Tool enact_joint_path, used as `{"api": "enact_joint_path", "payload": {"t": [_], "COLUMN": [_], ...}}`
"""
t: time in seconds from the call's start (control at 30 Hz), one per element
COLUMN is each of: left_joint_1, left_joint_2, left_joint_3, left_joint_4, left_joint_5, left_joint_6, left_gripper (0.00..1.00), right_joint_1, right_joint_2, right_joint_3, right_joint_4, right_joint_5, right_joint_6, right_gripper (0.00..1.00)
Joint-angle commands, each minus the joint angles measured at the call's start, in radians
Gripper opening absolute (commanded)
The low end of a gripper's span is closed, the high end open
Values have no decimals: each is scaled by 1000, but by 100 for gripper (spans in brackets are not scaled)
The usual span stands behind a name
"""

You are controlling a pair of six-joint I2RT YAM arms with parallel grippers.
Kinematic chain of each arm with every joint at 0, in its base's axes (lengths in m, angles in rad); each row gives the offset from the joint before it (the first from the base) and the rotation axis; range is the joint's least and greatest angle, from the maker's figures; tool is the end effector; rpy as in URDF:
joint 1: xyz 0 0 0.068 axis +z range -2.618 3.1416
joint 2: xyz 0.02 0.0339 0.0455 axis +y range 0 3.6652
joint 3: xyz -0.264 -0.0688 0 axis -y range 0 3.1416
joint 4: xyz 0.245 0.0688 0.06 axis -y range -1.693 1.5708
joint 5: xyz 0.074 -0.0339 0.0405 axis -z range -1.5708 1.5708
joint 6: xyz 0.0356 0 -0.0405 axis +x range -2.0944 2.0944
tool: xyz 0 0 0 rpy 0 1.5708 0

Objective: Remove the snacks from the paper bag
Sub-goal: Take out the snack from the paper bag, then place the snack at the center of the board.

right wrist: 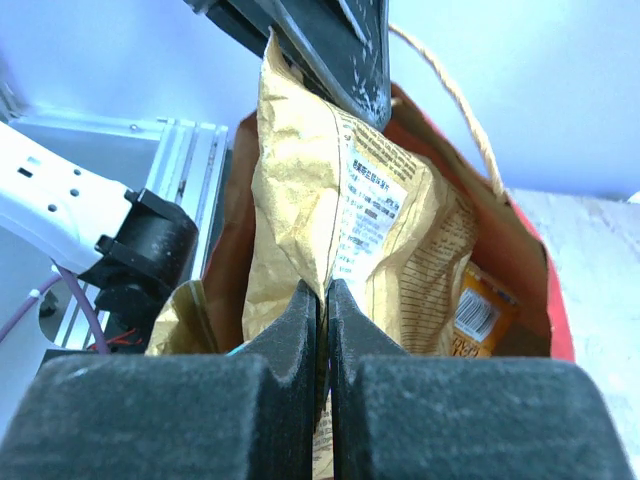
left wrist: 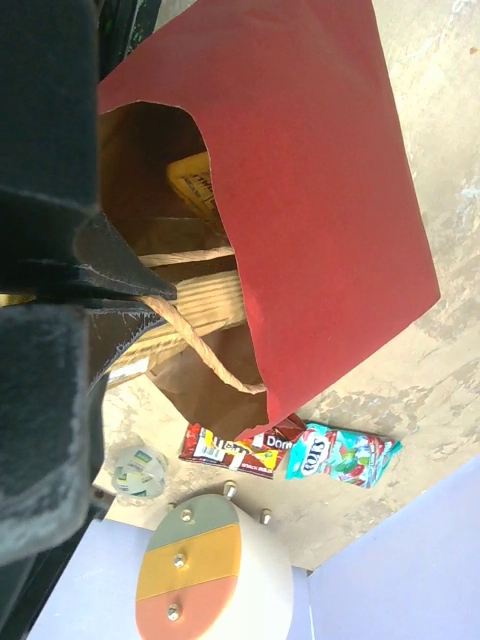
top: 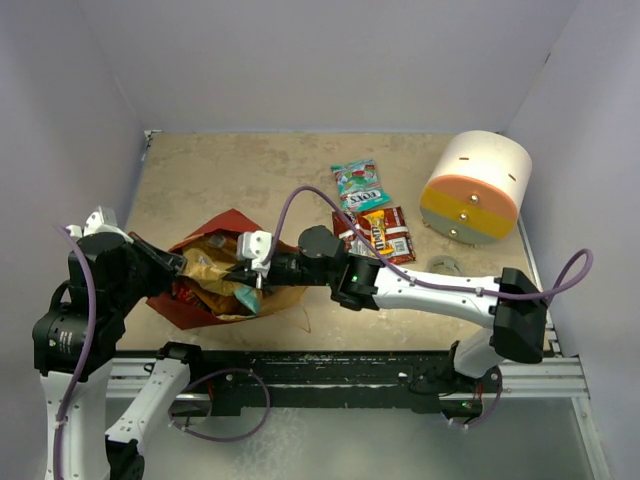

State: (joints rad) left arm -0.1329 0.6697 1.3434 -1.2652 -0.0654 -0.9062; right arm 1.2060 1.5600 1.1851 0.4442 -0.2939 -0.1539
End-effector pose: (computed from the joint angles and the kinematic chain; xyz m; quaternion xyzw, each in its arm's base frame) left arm 0.0578 -0.0054 0.4160 -0.3468 0.8111 -0.2083 0.4224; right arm 0.1241 0.3539 0.3511 -0.5076 0.4574 0.4496 0.5754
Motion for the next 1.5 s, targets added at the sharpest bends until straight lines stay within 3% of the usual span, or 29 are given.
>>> {"api": "enact_joint_path", "payload": {"t": [0.0,0.47,0.9,1.07,1.2,1.27,1.47], "left_joint_1": [-4,-4,-4,-4,-4,-4,-5], "left_joint_2": [10,-15,-36,-8,-11,-8,33], "left_joint_3": [44,75,55,75,67,63,63], "left_joint_4": [-20,-60,-57,-64,-52,-41,4], "left_joint_5": [-41,-120,-151,-149,-134,-123,-34], "left_joint_6": [-23,-43,-6,-4,1,30,129], "left_gripper": [0,0,0,0,0,0,0], "right_joint_1": [7,6,7,7,-2,-35,-191], "right_joint_2": [-77,-284,-441,-458,-395,-349,-229], "right_joint_3": [25,20,60,150,243,258,298], "right_joint_4": [75,29,-41,-97,-145,-128,-110], "right_joint_5": [-67,35,239,469,832,926,932], "right_joint_6": [-37,44,165,172,18,-81,-176], "right_gripper": [0,0,0,0,0,0,0]}}
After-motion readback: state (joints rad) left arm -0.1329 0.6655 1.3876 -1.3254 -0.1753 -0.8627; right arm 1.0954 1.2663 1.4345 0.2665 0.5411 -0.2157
